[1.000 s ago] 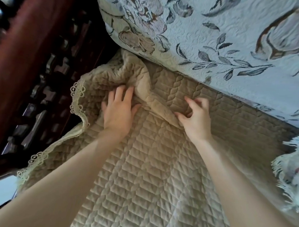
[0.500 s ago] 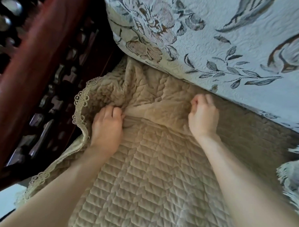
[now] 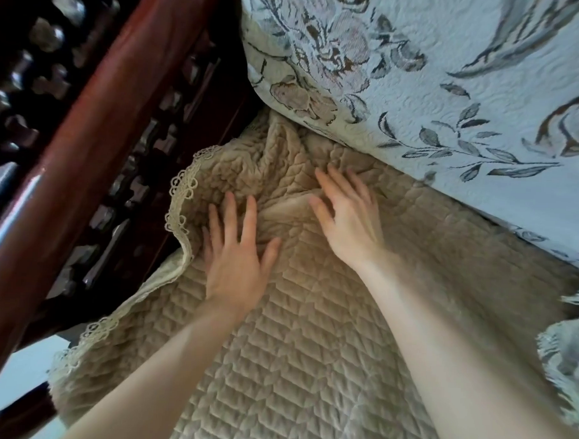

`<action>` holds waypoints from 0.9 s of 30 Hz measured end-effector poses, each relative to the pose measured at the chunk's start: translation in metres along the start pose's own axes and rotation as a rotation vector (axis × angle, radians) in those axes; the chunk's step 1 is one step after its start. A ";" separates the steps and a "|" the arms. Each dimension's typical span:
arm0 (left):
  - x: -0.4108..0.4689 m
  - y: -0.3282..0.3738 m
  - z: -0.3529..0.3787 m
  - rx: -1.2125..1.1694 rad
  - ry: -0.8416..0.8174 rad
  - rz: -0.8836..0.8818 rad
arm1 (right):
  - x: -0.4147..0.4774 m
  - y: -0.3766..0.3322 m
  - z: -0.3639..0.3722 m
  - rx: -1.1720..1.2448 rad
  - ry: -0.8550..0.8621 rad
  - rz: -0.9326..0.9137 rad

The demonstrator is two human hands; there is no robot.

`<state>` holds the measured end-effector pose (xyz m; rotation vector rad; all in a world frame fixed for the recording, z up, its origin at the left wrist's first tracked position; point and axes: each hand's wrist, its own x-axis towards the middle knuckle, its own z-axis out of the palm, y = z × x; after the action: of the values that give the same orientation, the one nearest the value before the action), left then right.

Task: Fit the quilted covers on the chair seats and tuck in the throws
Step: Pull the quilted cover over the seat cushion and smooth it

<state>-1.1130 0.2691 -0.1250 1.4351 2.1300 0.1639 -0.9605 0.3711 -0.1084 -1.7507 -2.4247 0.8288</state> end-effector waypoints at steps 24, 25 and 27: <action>-0.008 -0.030 -0.006 -0.238 -0.062 -0.156 | 0.055 -0.050 0.006 -0.156 -0.133 -0.209; -0.013 -0.030 -0.006 -0.230 -0.046 -0.138 | 0.052 -0.050 0.002 -0.121 -0.062 -0.243; -0.027 -0.030 -0.003 -0.181 -0.036 -0.124 | 0.050 -0.049 -0.002 -0.079 -0.075 -0.284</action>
<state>-1.1318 0.2332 -0.1248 1.1916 2.1087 0.2738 -1.0211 0.4058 -0.0991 -1.3700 -2.7025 0.7877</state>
